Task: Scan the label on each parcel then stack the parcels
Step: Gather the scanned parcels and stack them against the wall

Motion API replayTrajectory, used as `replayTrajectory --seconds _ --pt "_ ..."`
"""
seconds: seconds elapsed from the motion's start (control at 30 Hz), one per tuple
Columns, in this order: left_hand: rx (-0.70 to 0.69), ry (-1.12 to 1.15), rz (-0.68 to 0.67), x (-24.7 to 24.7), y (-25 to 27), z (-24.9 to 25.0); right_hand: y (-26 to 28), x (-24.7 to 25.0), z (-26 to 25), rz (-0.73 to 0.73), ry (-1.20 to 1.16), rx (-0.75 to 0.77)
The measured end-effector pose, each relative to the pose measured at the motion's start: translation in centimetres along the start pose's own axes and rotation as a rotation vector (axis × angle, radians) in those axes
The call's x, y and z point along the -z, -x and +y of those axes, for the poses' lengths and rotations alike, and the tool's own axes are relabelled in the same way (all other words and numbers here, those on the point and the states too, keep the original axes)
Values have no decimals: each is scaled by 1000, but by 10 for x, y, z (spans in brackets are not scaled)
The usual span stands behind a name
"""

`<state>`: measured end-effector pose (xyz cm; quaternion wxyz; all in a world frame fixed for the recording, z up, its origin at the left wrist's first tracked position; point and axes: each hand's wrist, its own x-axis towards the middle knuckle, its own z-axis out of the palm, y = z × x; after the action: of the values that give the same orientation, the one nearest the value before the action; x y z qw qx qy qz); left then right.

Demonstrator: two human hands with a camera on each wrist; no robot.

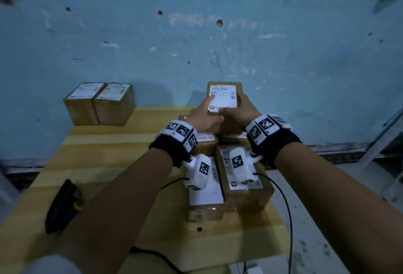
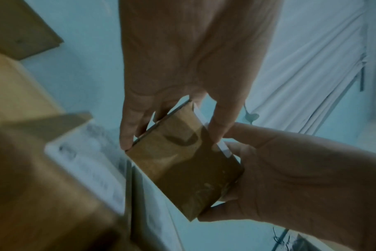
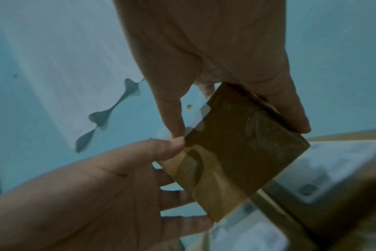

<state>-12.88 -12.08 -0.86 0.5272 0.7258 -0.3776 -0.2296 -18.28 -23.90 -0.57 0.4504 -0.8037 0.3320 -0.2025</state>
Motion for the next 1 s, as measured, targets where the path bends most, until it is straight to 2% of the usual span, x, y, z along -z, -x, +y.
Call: replayTrajectory --seconds 0.17,0.33,0.47,0.6,0.67,0.8,0.87,0.93,1.0 --pt "-51 -63 92 62 -4 9 -25 -44 -45 -62 74 131" --pt "56 -114 166 126 -8 -21 -41 -109 -83 -155 66 190" --pt "136 -84 186 155 -13 -62 -57 -165 -78 -226 119 119" --pt "210 -48 178 161 -23 -104 -71 -207 -56 -262 258 36" --pt "233 -71 191 160 -24 -121 -75 -221 -47 -293 306 7" --pt "218 -104 118 173 -25 -141 -81 -235 -38 -312 420 3" --pt "199 -81 193 195 -33 -147 -87 -241 -43 -325 505 41" --pt "172 -66 386 224 -45 -154 -97 -247 -53 -302 590 56" --pt "106 -176 545 255 -52 -165 -105 -252 -62 -314 671 103"
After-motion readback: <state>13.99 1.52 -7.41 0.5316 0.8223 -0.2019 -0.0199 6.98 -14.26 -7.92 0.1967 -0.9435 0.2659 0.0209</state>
